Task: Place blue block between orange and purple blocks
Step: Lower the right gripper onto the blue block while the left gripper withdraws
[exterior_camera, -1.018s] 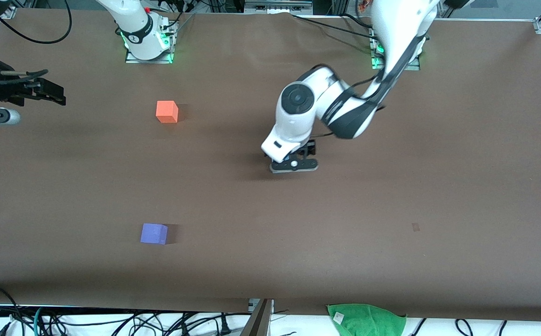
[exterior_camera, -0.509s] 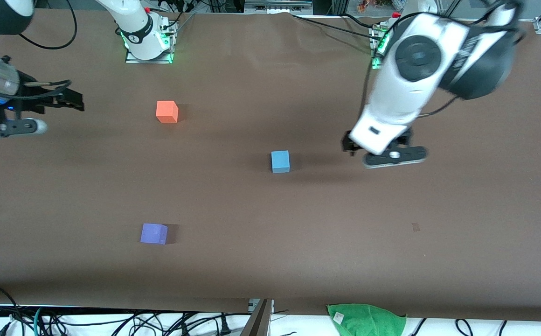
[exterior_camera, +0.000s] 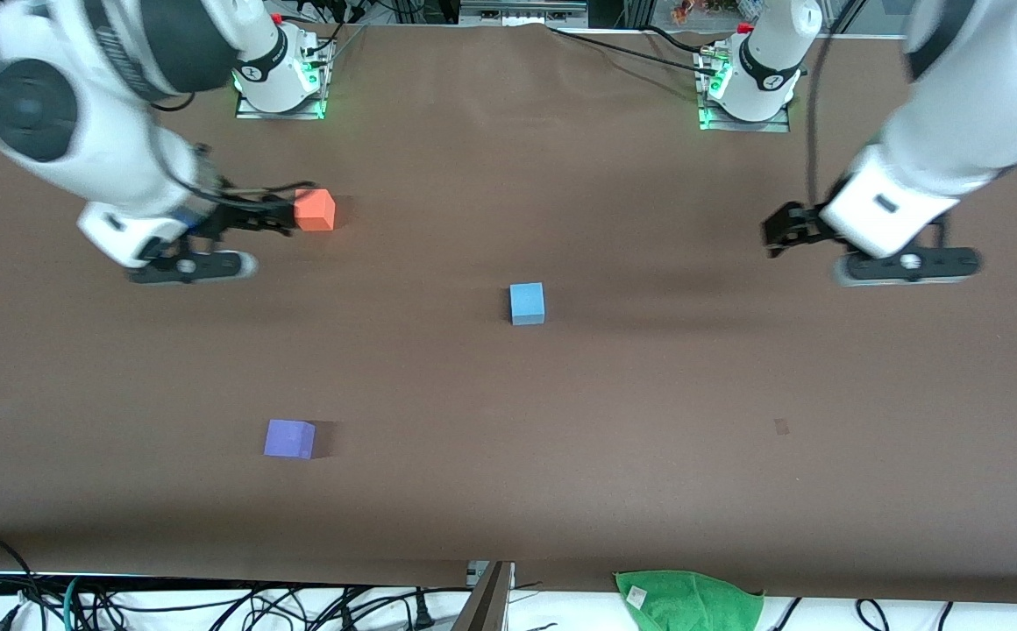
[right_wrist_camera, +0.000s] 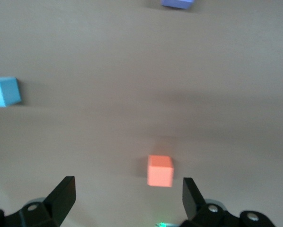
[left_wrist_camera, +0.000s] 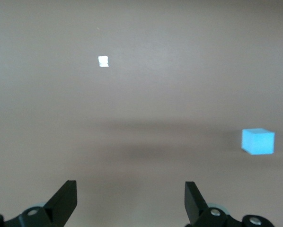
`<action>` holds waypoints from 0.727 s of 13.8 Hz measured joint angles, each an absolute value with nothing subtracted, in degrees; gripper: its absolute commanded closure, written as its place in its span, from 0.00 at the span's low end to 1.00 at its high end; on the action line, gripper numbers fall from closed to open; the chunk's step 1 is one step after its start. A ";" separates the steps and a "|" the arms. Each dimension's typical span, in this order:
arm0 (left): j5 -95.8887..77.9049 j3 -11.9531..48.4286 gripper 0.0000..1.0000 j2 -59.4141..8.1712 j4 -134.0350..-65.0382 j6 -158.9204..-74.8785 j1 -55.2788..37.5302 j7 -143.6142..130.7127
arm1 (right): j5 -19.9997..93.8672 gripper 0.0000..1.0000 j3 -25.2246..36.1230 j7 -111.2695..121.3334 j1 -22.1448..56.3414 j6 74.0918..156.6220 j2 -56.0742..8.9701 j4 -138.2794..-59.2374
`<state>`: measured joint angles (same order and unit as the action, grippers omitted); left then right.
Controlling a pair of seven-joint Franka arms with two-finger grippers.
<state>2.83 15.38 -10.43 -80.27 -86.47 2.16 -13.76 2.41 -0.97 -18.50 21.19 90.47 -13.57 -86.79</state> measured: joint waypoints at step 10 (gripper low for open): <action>1.62 4.60 0.00 2.72 -95.54 -93.06 -1.04 -1.14 | 2.40 0.00 -1.09 -44.80 38.78 114.36 -27.84 -86.55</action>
